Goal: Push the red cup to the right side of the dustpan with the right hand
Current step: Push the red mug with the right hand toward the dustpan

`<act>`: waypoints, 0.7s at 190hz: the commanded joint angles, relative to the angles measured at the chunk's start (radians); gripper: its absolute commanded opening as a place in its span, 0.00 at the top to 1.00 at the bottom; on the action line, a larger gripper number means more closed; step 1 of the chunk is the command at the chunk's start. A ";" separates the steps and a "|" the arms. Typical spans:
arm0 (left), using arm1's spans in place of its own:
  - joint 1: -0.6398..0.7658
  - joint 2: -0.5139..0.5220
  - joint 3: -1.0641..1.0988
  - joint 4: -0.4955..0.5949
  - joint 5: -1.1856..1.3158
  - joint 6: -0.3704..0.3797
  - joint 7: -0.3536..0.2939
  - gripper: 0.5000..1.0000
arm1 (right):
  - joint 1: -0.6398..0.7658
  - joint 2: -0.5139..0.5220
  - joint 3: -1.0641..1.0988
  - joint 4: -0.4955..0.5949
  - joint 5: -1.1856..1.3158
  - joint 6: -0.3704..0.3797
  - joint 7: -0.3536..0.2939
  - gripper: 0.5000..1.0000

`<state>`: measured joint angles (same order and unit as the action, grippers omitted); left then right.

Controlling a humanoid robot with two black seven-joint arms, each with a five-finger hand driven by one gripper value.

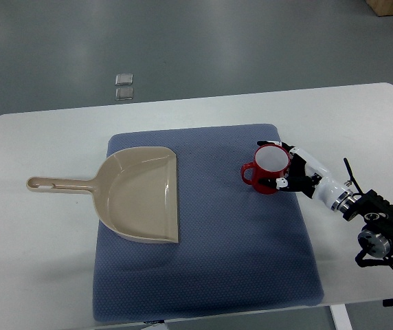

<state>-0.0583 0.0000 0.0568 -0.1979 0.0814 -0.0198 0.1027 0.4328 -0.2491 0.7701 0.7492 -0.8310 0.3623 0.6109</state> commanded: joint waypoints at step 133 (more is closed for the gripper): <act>0.000 0.000 0.000 -0.017 0.000 0.000 0.000 0.00 | 0.054 0.165 -0.094 -0.001 -0.020 -0.137 0.000 0.13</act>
<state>-0.0583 0.0000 0.0575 -0.2148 0.0813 -0.0200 0.1027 0.4832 -0.1076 0.6814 0.7476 -0.8519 0.2337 0.6109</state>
